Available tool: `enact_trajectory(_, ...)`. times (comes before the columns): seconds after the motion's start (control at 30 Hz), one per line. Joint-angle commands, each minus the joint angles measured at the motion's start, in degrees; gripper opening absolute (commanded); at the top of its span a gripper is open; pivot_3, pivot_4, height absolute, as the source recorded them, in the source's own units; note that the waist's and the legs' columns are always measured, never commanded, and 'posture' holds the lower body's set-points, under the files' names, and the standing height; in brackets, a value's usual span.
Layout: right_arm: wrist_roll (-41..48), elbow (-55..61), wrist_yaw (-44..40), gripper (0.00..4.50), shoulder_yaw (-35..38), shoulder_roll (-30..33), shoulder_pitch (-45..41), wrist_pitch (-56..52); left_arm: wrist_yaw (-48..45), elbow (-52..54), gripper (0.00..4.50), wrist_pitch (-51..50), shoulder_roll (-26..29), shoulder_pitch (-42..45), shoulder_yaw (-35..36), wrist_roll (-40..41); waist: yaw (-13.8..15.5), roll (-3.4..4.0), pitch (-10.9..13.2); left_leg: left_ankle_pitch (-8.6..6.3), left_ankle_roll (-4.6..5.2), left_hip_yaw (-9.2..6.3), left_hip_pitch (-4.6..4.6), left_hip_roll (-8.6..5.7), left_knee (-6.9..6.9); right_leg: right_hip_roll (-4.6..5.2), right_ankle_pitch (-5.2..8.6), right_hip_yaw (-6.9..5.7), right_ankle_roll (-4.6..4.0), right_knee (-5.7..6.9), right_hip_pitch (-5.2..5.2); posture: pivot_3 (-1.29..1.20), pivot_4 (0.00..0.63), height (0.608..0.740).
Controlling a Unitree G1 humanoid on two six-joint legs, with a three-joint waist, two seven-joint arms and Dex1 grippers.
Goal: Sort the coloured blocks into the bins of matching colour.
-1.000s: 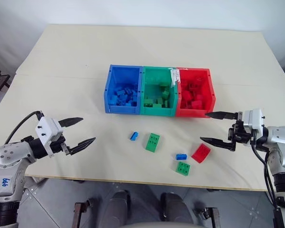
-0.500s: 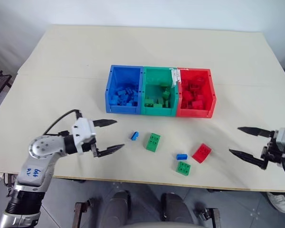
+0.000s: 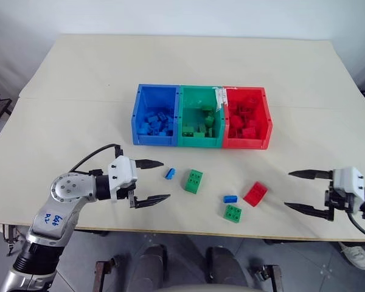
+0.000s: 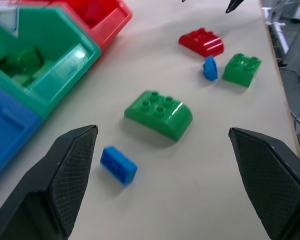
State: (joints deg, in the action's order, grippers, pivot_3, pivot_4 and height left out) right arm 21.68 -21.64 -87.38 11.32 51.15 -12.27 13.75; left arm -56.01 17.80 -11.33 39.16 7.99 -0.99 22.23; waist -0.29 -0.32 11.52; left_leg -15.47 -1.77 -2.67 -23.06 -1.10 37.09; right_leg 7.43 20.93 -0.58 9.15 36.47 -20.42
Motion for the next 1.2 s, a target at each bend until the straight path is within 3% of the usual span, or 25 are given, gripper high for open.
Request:
enact_trajectory(0.03,-2.9,-5.5,-5.0,4.5,-6.4,-0.8,-8.2,2.0,-0.2,4.8,4.46,-0.6,1.0,-2.7,1.5,1.5,0.0,0.0,0.0,0.0,0.0,0.01,0.02,0.02,0.01,-0.01,0.0,0.0,0.0,-0.01,0.01,0.0,0.15,0.74)
enact_trajectory(0.23,-4.4,-12.6,-5.1,4.5,-23.1,0.2,-17.8,10.9,-0.1,5.8,4.46,0.0,2.1,-6.7,3.4,0.8,0.1,-0.04,0.0,0.0,0.0,-0.08,-0.03,-0.03,-0.01,0.03,0.0,-0.07,-0.01,-0.05,0.02,0.0,0.15,0.74)
enact_trajectory(0.4,0.4,-15.1,-5.1,4.5,-33.9,4.1,-22.5,12.6,0.3,6.2,4.46,0.5,3.1,-8.4,5.2,0.6,0.1,-0.07,0.0,-0.01,0.0,-0.09,0.02,0.02,-0.02,0.0,0.01,-0.08,-0.01,-0.07,0.06,0.0,0.15,0.74)
enact_trajectory(0.77,9.2,-18.9,-5.1,4.5,-38.1,9.0,-32.0,10.4,1.4,5.6,4.46,2.0,2.4,-9.8,5.4,-0.8,0.1,0.01,0.0,-0.02,0.01,-0.04,-0.04,-0.01,-0.02,0.05,0.01,-0.06,-0.01,-0.07,-0.03,0.0,0.15,0.74)
enact_trajectory(0.9,13.4,-13.8,-5.1,4.5,-40.1,12.9,-30.7,6.4,1.3,4.7,4.46,2.9,2.0,-10.3,5.0,-1.3,0.2,0.02,0.0,-0.03,-0.01,-0.05,-0.07,0.01,-0.06,0.03,0.01,-0.06,-0.02,-0.09,-0.07,0.0,0.15,0.74)
enact_trajectory(1.03,13.8,-5.1,-5.1,4.5,-47.2,18.7,-26.9,9.7,0.8,3.1,4.46,3.6,1.9,-9.8,4.7,-1.5,0.2,0.03,0.0,-0.05,0.02,-0.08,-0.12,0.0,-0.05,0.06,0.01,-0.08,-0.02,-0.1,-0.09,0.0,0.15,0.74)
enact_trajectory(1.2,12.7,-6.2,-5.1,4.5,-50.4,15.3,-26.2,15.4,0.4,2.5,4.46,3.8,2.2,-9.0,4.3,-1.9,-0.2,0.04,0.0,-0.06,0.03,0.0,-0.09,0.01,-0.02,0.04,0.01,-0.02,-0.02,-0.05,-0.11,0.0,0.15,0.74)
